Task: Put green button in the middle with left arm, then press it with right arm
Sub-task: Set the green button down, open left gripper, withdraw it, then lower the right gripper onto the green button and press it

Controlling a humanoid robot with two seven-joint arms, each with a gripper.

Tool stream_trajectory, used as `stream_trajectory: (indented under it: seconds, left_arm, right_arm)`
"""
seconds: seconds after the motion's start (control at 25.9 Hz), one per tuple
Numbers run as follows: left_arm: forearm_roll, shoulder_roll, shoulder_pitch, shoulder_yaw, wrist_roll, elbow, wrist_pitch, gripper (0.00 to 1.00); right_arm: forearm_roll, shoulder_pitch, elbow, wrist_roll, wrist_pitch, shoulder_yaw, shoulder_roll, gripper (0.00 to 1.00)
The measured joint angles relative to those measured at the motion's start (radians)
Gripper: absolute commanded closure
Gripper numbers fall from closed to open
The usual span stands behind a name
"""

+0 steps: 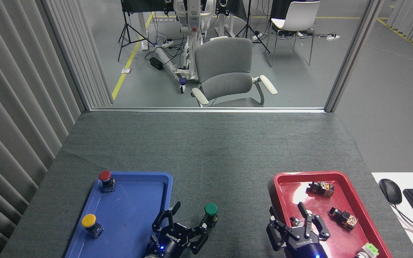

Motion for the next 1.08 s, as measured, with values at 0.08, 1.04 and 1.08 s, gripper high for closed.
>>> stream_trajectory:
  seconds: [0.08,1.04,1.08]
  left_arm:
    - [0.001,0.026,0.031,0.021,-0.003,-0.043,-0.001,0.01]
    - [0.005,0.089,0.404,0.689,-0.315,-0.565,-0.175,0.01]
    - [0.005,0.09,0.404,0.695,-0.317,-0.564,-0.178,0.01]
  right_arm:
    - [0.009,-0.021,0.004,-0.001,0.001,0.033,0.001,0.62]
    - [0.044,-0.268,0.237,0.218,0.035,0.334,0.111,0.97]
    - [0.043,-0.273,0.244,0.223,0.035,0.336,0.115,0.97]
